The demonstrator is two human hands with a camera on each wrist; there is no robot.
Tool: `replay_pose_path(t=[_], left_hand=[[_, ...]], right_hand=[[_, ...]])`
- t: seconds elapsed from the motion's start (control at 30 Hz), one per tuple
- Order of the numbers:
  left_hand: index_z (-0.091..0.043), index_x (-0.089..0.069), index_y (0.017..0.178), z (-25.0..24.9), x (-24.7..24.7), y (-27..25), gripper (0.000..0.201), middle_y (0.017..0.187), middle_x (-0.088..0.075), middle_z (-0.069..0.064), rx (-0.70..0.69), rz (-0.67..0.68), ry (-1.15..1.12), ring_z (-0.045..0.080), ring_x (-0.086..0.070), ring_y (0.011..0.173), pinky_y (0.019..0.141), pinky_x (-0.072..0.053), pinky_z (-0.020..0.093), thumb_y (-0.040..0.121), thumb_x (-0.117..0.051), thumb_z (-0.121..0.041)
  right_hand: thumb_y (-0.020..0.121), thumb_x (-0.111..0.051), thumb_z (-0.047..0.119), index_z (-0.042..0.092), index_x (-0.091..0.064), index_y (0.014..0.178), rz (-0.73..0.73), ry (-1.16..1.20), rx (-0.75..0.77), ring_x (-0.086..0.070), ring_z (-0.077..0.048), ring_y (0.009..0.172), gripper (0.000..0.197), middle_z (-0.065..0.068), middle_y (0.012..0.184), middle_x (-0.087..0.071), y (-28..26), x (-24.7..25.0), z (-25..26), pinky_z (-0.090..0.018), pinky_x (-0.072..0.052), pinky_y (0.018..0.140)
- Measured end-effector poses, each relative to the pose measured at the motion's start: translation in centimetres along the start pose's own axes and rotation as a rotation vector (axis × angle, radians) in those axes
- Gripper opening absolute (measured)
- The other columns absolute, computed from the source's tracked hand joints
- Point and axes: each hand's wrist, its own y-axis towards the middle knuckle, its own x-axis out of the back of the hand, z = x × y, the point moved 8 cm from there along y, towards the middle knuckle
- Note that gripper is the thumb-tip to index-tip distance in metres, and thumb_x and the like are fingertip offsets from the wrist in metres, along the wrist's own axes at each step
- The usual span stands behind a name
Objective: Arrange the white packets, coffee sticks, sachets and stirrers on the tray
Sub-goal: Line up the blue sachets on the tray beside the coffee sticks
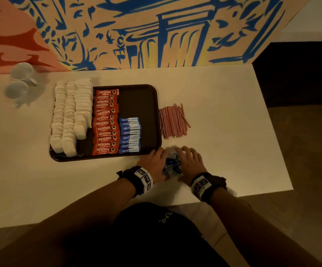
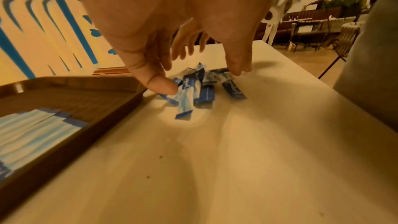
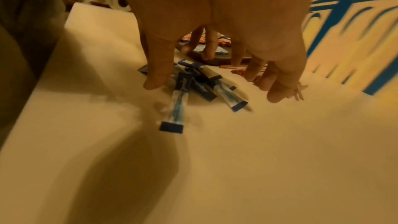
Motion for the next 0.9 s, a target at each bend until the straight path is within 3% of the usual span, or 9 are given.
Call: replay_pose_path(t=[0.13, 0.27, 0.43, 0.57, 0.67, 0.77, 0.9], left_hand=[[-0.008, -0.024, 0.151, -1.6, -0.4, 0.0, 0.089, 0.146, -0.036, 0.011, -0.047, -0.018, 0.194, 0.026, -0.045, 0.125, 0.105, -0.038, 0.035, 0.089, -0.062, -0.06], [-0.006, -0.034, 0.146, -2.3, -0.8, 0.2, 0.075, 0.14, -0.043, 0.012, -0.095, -0.002, 0.367, 0.026, -0.046, 0.122, 0.106, -0.04, 0.035, 0.095, -0.055, -0.057], [-0.01, -0.036, 0.145, -2.0, -0.8, 0.3, 0.048, 0.137, -0.049, 0.013, -0.079, 0.049, 0.347, 0.028, -0.054, 0.117, 0.098, -0.044, 0.035, 0.104, -0.048, -0.031], [-0.005, -0.037, 0.142, -1.9, -0.5, 0.2, 0.04, 0.134, -0.05, 0.014, -0.104, 0.06, 0.436, 0.027, -0.053, 0.117, 0.096, -0.044, 0.033, 0.105, -0.045, -0.018], [-0.004, -0.036, 0.142, -1.3, -0.6, 0.2, 0.042, 0.135, -0.049, 0.014, -0.066, 0.1, 0.408, 0.027, -0.053, 0.119, 0.099, -0.044, 0.034, 0.103, -0.048, -0.016], [-0.007, -0.038, 0.139, -0.5, -0.7, 0.0, 0.045, 0.134, -0.051, 0.013, -0.009, 0.138, 0.294, 0.027, -0.054, 0.118, 0.1, -0.047, 0.035, 0.099, -0.056, -0.017], [-0.01, -0.042, 0.135, 0.8, 0.2, -0.3, 0.041, 0.131, -0.054, 0.01, 0.053, 0.112, 0.065, 0.025, -0.057, 0.114, 0.098, -0.048, 0.035, 0.099, -0.057, -0.02]], right_hand=[[0.088, -0.075, 0.037, 0.013, -0.027, 0.153, 0.003, -0.087, 0.075, -0.037, -0.034, 0.136, 0.084, -0.012, 0.152, -0.034, 1.1, 0.1, 0.7, -0.045, -0.035, 0.114], [0.093, -0.071, 0.027, 0.011, -0.034, 0.149, 0.05, -0.042, 0.096, -0.042, -0.034, 0.132, 0.068, -0.013, 0.149, -0.041, 1.3, -0.5, 0.7, -0.044, -0.04, 0.109], [0.103, -0.055, 0.018, 0.013, -0.043, 0.144, 0.054, -0.035, 0.052, -0.057, -0.032, 0.121, 0.043, -0.012, 0.138, -0.056, 0.8, -0.6, 0.0, -0.039, -0.045, 0.099], [0.104, -0.051, 0.014, 0.013, -0.052, 0.136, 0.07, -0.006, 0.002, -0.059, -0.032, 0.115, 0.031, -0.013, 0.13, -0.06, 0.4, -0.5, -1.0, -0.038, -0.047, 0.097], [0.103, -0.052, 0.012, 0.011, -0.055, 0.13, 0.061, 0.113, -0.067, -0.06, -0.031, 0.111, 0.027, -0.013, 0.127, -0.061, 0.2, -0.1, -1.9, -0.035, -0.046, 0.088], [0.103, -0.05, 0.015, 0.009, -0.052, 0.123, 0.049, 0.292, -0.172, -0.057, -0.029, 0.092, 0.021, -0.013, 0.115, -0.063, -0.1, 0.2, -2.9, -0.033, -0.04, 0.077], [0.107, -0.044, 0.028, 0.009, -0.052, 0.117, 0.056, 0.503, -0.247, -0.053, -0.028, 0.087, 0.024, -0.009, 0.1, -0.054, 0.0, 0.1, -3.8, -0.034, -0.039, 0.076]])
